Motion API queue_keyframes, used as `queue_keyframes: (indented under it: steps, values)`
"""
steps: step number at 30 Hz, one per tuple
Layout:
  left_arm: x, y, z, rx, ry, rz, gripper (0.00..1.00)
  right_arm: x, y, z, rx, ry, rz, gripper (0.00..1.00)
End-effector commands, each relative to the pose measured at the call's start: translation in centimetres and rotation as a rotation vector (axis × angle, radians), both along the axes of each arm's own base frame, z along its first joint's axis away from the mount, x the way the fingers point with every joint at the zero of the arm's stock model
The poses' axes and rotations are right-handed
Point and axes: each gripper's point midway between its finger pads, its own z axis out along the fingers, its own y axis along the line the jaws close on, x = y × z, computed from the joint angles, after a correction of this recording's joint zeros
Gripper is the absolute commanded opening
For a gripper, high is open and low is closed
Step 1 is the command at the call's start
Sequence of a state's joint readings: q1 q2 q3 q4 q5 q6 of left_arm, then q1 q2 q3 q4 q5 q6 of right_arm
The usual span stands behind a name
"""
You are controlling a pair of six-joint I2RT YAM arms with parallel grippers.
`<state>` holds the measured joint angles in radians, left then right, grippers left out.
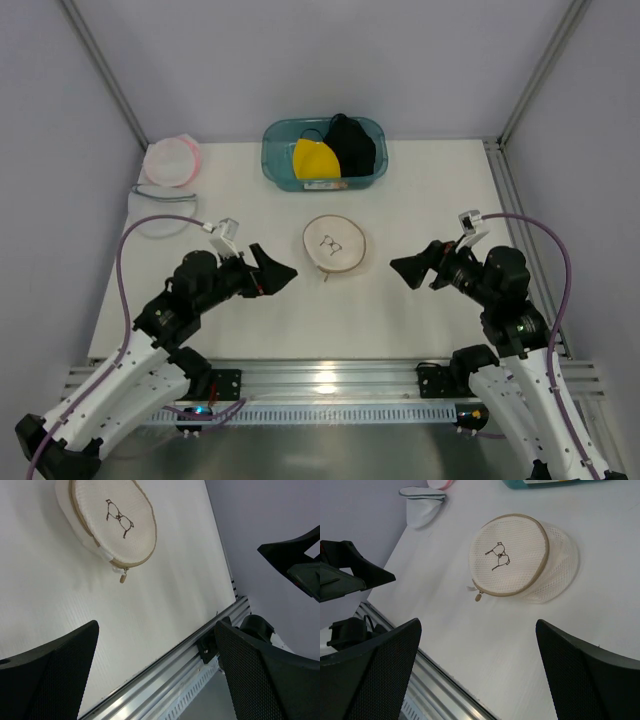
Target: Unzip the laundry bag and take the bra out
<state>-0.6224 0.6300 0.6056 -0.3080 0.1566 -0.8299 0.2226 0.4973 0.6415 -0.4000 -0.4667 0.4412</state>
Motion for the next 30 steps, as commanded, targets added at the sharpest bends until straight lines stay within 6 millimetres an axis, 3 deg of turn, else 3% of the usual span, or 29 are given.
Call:
queue_keyframes:
  steps: [1, 5, 7, 11, 13, 15, 17, 18, 19, 25, 26, 27, 30]
  values:
    - [0.2, 0.0, 0.0, 0.002, -0.007, 0.008, 0.99, 0.0, 0.5, 1.3, 0.036, -0.043, 0.023, 0.99]
    - [0.6, 0.2, -0.4, -0.001, 0.001, 0.036, 0.99, -0.4, 0.9, 1.1, 0.051, -0.042, 0.048, 1.0]
    - [1.1, 0.3, -1.6, 0.006, 0.043, 0.071, 0.99, -0.5, 1.0, 0.8, 0.057, -0.038, 0.056, 1.0]
    - [2.1, -1.6, -3.3, -0.053, 0.089, 0.051, 0.99, -0.7, 1.4, 0.5, 0.077, -0.044, 0.078, 0.99]
    - [3.2, -2.7, -4.0, -0.077, 0.112, 0.056, 0.99, -0.8, 1.5, 0.2, 0.087, -0.044, 0.081, 1.0]
    - [4.4, -3.8, -3.2, -0.134, 0.078, 0.048, 0.99, -0.8, 1.6, -0.3, 0.095, -0.031, 0.086, 0.99]
    - [5.2, -4.9, -4.5, -0.151, 0.133, 0.043, 0.99, -0.7, 1.8, -1.2, 0.102, -0.006, 0.09, 0.99]
    - [6.0, -5.5, -3.9, -0.18, 0.108, 0.043, 1.0, -0.7, 1.9, -1.6, 0.107, 0.007, 0.099, 0.99]
    - [6.7, -6.0, -5.6, -0.161, 0.151, 0.05, 1.0, -0.7, 2.1, -2.3, 0.106, 0.021, 0.105, 0.99]
    - [10.3, -8.2, -6.5, -0.199, 0.143, 0.077, 0.99, -0.5, 2.6, -4.2, 0.106, 0.064, 0.116, 1.0]
    - [10.7, -8.5, -8.0, -0.175, 0.172, 0.083, 1.0, -0.7, 2.8, -4.3, 0.108, 0.068, 0.125, 0.99]
    - [11.4, -8.8, -7.8, -0.177, 0.167, 0.092, 0.97, -0.7, 3.0, -4.5, 0.109, 0.073, 0.129, 0.99]
    - [12.9, -8.6, -9.7, -0.138, 0.182, 0.152, 0.95, -0.9, 3.4, -5.3, 0.098, 0.094, 0.142, 0.99]
